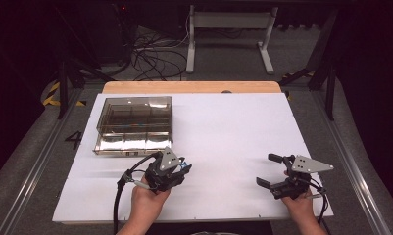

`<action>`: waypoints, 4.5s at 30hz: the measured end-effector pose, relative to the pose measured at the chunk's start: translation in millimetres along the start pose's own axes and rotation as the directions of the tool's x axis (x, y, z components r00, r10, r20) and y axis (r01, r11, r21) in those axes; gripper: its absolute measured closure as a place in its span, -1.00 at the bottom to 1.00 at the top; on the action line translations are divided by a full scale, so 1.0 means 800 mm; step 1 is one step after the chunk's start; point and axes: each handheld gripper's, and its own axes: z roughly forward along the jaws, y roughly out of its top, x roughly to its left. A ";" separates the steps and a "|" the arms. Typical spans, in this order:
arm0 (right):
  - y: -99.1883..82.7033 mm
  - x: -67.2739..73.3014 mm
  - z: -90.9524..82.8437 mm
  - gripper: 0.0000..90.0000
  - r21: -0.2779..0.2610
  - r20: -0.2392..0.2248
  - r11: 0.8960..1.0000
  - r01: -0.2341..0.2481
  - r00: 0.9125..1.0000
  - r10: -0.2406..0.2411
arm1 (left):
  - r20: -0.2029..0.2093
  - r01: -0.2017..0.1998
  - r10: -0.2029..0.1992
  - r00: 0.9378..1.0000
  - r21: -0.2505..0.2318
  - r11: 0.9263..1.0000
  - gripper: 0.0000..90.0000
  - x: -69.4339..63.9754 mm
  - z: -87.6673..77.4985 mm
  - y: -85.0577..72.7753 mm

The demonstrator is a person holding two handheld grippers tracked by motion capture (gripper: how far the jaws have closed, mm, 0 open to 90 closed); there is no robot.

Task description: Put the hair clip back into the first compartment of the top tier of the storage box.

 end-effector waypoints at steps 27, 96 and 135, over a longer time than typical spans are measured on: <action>0.000 0.000 0.001 -0.99 0.004 0.000 1.000 -0.001 1.000 0.001 | 0.011 0.009 -0.008 1.000 -0.007 1.000 0.44 0.038 -0.038 0.019; 0.000 0.000 0.002 -0.99 0.006 -0.003 1.000 0.002 1.000 -0.002 | -0.226 0.153 -0.154 0.962 -0.023 0.988 0.44 0.173 -0.124 0.004; -0.001 0.000 0.002 -0.99 0.008 0.001 1.000 -0.002 1.000 0.002 | -0.295 0.231 -0.212 0.932 0.031 0.972 0.44 0.217 -0.113 -0.032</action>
